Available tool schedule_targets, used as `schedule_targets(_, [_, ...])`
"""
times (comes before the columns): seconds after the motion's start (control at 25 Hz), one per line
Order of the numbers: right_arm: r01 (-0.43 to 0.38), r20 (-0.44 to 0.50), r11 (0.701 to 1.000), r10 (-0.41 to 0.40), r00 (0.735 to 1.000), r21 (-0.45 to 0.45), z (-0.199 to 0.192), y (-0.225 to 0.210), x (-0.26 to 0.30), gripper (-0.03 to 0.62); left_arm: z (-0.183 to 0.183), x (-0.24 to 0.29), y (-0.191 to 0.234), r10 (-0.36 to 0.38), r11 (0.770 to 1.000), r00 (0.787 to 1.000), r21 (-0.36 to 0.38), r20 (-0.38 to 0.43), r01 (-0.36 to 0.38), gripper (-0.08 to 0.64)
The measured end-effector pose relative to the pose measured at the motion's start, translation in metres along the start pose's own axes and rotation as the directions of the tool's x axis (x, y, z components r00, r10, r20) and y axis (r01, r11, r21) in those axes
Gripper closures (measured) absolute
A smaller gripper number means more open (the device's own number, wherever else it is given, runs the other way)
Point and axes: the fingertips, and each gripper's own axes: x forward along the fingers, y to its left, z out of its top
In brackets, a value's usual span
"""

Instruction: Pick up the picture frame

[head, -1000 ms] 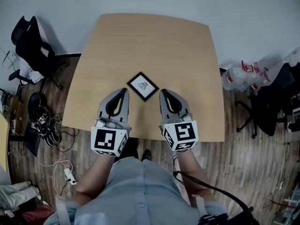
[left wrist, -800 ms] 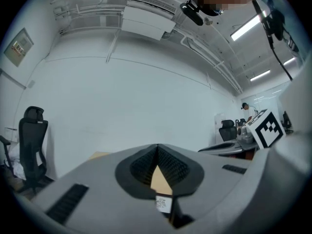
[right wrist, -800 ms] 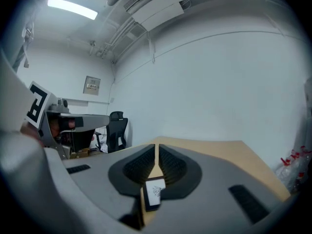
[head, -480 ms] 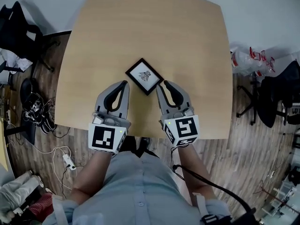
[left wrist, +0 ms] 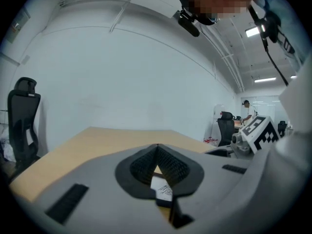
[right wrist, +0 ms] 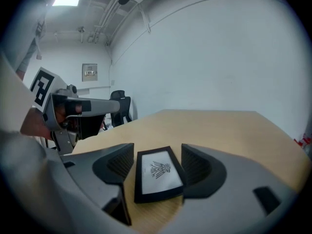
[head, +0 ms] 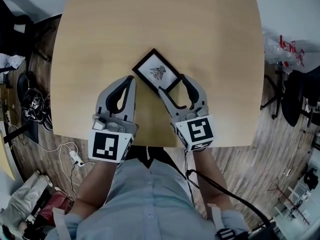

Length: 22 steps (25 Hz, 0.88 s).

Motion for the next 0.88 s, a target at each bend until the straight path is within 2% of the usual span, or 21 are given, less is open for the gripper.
schedule_targets(0.16, [-0.053,-0.078,0.998,0.050,0.996,-0.040,-0.017,0.005,0.018,0.179,-0.011,0.008,0.009,0.014,0.998,0.999,-0.060,-0.047,-0.016,0.560])
schedule_targets(0.32, [-0.113,-0.210,0.987,0.088,0.974,-0.111,-0.041,0.014,0.033,0.072,-0.019,0.009,0.021,0.001,1.000,0.999,-0.011,-0.047,-0.001,0.560])
schedule_targets(0.44, [-0.130,-0.287,0.983,0.089,0.954,-0.127,-0.057,0.015,0.041,0.025,-0.023,0.012,0.026,-0.002,1.000,0.998,-0.016,-0.059,0.001,0.560])
schedule_targets(0.64, [-0.146,-0.404,0.979,0.078,0.911,-0.141,-0.080,0.008,0.047,0.018,-0.029,0.019,0.030,-0.004,1.000,0.996,-0.030,-0.086,0.001,0.560])
schedule_targets(0.88, [-0.201,-0.471,0.972,0.120,0.874,-0.125,-0.085,0.008,0.048,0.020,-0.036,0.023,0.035,0.003,0.999,0.994,-0.045,-0.105,-0.008,0.560])
